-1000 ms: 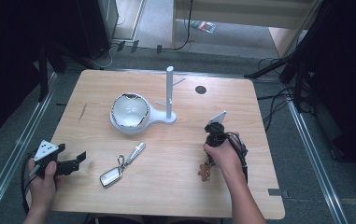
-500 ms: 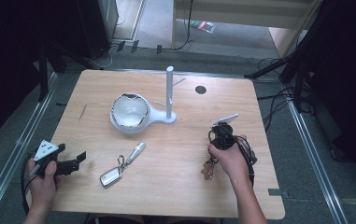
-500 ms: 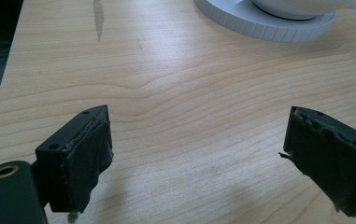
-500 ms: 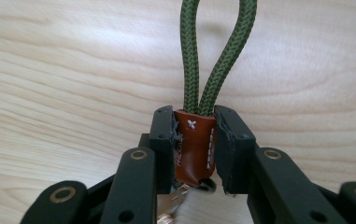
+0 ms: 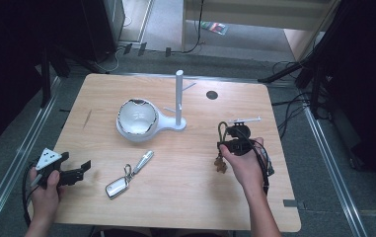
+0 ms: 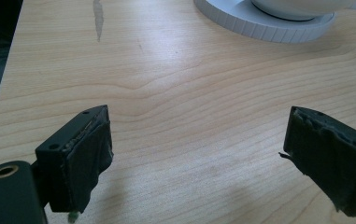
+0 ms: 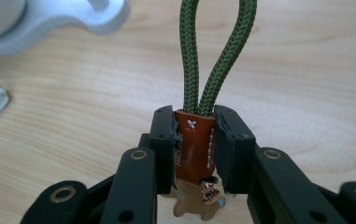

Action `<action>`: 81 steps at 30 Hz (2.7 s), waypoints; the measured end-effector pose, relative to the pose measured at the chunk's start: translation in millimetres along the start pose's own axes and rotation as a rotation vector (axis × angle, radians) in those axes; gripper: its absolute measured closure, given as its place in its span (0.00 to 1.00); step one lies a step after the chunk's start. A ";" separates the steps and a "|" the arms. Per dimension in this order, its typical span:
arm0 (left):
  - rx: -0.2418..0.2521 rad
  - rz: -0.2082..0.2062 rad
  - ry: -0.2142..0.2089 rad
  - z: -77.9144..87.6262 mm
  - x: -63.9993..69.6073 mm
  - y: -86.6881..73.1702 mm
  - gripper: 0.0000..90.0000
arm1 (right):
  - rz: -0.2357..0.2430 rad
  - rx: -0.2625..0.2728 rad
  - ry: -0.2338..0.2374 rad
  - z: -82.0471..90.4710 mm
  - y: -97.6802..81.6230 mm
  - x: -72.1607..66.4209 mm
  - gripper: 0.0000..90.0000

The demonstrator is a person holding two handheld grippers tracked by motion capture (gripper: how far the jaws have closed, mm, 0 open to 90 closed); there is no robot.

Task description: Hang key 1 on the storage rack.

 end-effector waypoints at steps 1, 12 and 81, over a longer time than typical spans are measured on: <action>0.000 0.001 0.000 0.0 0.0 0.0 0.09 | 0.007 0.025 0.007 1.1 3.0 -1.3 0.80; 0.000 0.003 -0.001 0.2 -0.1 0.1 0.09 | 0.060 0.322 0.043 18.1 37.5 -9.8 0.79; 0.014 0.034 -0.012 1.2 -2.5 1.0 0.09 | 0.282 0.574 0.352 -36.6 111.2 -62.0 0.78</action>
Point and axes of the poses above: each handheld gripper's, and its own axes: z roughly backward along the jaws, y roughly out of its top, x roughly to its right, the point moved 8 cm from there along -z, roughly forward along the jaws, and after that the axes turned 14 degrees about x, right-handed, at the moved point
